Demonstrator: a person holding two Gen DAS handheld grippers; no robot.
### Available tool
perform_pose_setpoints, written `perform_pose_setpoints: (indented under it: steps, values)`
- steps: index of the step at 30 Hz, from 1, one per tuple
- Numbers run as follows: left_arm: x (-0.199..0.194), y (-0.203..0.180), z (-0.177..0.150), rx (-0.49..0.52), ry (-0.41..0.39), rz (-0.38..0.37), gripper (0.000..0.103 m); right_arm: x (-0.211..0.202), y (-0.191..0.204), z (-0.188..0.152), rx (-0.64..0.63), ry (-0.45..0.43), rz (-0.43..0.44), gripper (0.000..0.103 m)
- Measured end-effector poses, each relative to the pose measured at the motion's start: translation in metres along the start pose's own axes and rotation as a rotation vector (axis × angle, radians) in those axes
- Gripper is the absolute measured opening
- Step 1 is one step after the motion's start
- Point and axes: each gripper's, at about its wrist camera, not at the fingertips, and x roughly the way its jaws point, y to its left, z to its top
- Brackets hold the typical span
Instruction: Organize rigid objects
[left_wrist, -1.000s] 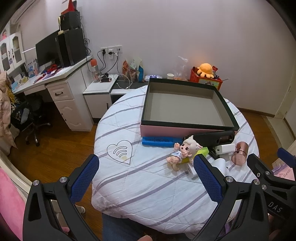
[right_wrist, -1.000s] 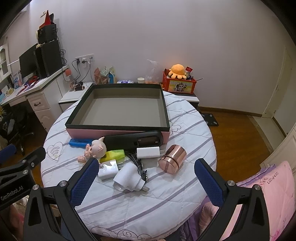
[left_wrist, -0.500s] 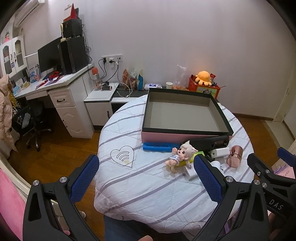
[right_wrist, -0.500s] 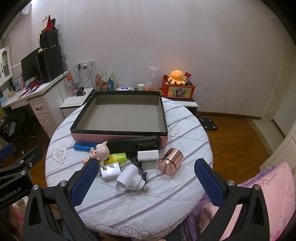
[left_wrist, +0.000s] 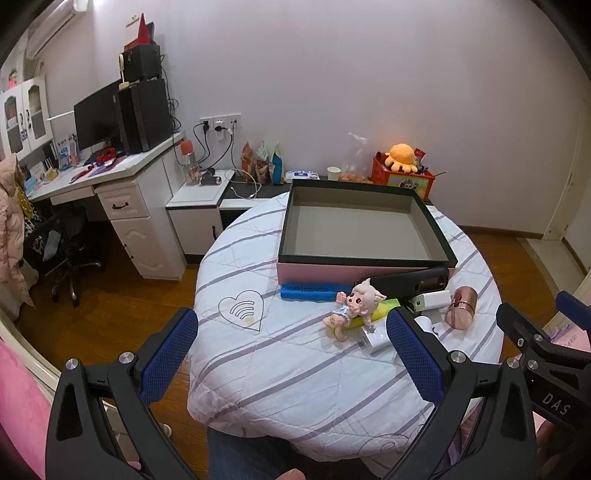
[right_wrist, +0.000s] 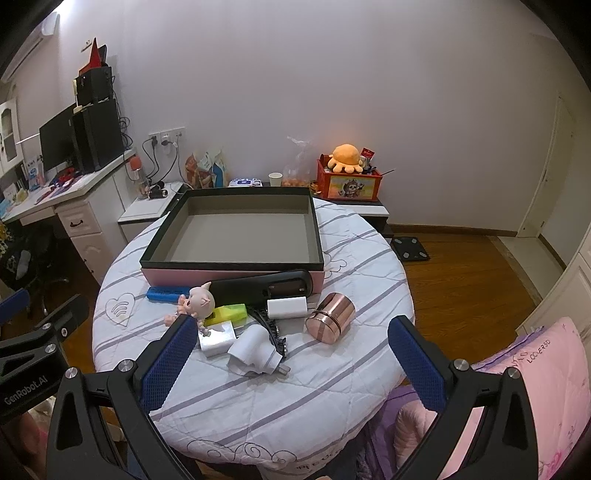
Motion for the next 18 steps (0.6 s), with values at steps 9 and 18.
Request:
perform_pose_setpoints:
  steps: [9, 18]
  values:
    - [-0.0012, -0.0019, -0.0043, -0.003, 0.014, -0.004, 0.103, 0.0006, 0.0004, -0.0010, 0.001, 0.004, 0.002, 0.103]
    - [0.0076, -0.0040, -0.0015, 0.003, 0.039, -0.004, 0.103, 0.0054, -0.0002, -0.0010, -0.001, 0.015, 0.003, 0.103]
